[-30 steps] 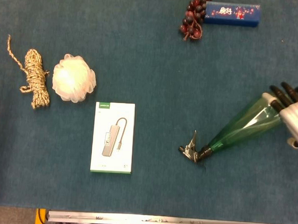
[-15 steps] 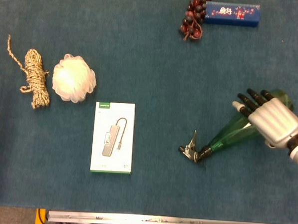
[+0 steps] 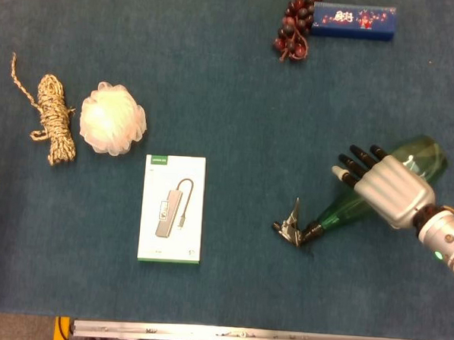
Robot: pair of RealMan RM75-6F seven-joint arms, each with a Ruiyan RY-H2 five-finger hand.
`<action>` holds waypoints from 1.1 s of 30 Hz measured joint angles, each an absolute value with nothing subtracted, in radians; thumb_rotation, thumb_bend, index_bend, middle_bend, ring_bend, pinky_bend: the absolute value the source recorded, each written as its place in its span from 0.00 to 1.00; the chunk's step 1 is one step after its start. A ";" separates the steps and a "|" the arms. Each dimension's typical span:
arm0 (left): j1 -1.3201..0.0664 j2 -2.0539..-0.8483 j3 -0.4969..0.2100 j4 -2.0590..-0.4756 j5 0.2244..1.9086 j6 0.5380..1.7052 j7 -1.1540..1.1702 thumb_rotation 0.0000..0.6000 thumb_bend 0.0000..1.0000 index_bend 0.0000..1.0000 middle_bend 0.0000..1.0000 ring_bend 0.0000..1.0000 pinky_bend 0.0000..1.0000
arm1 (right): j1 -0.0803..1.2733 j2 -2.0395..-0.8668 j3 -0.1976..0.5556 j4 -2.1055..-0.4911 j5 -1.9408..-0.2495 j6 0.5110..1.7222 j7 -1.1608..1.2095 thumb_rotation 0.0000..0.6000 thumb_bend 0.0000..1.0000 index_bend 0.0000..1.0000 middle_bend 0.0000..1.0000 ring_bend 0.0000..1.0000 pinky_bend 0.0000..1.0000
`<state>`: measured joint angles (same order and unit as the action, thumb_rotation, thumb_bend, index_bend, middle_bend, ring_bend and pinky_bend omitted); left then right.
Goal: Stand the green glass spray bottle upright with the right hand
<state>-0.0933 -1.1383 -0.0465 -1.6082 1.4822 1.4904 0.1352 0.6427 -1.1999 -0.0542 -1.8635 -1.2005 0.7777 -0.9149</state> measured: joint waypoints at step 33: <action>-0.094 -1.138 -0.047 -1.608 1.482 1.490 0.135 1.00 0.00 0.00 0.00 0.00 0.00 | 0.720 -1.270 -0.122 -1.796 -1.164 0.813 -0.903 1.00 0.00 0.26 0.29 0.10 0.23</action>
